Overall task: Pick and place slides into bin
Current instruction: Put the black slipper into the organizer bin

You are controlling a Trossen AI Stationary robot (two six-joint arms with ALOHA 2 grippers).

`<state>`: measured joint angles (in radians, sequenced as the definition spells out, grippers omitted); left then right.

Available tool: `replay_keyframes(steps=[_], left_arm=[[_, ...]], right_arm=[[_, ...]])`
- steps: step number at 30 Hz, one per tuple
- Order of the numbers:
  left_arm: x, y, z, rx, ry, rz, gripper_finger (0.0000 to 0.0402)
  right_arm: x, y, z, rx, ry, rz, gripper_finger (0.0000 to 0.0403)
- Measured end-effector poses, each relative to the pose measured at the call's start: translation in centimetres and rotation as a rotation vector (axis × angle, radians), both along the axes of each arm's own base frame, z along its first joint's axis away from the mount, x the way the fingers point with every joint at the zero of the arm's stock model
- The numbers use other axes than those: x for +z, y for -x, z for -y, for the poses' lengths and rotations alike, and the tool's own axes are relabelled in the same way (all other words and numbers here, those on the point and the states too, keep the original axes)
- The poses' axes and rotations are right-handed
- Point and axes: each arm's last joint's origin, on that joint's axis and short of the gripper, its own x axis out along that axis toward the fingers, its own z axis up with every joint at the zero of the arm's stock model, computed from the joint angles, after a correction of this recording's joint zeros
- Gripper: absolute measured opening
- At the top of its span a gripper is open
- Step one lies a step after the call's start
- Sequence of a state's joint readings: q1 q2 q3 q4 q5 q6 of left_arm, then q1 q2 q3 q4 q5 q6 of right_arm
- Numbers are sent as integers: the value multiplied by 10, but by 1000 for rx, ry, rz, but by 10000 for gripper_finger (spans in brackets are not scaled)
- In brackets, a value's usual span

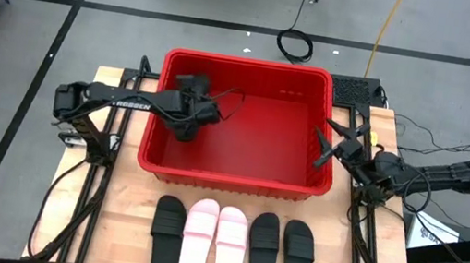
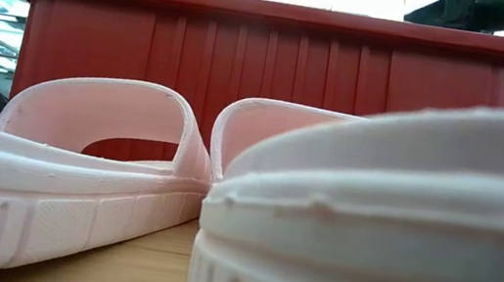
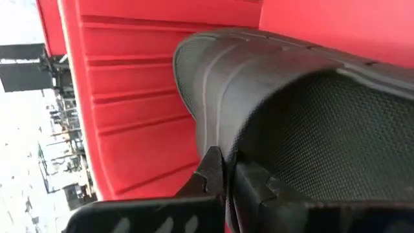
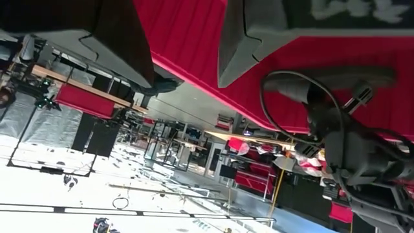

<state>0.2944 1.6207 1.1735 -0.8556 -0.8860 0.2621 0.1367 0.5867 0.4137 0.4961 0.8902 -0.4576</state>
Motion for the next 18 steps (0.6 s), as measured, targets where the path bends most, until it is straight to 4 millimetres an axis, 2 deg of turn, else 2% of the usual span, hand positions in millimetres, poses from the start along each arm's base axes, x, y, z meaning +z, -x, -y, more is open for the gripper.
replay_keyframes(steps=[12,18], left_arm=[[-20,11,-25,21,73,24,1],[-31,13,-29,-13,117,48,1]], right_arm=[[0,0,0,0,0,0,164],[0,0,0,0,0,0,164]])
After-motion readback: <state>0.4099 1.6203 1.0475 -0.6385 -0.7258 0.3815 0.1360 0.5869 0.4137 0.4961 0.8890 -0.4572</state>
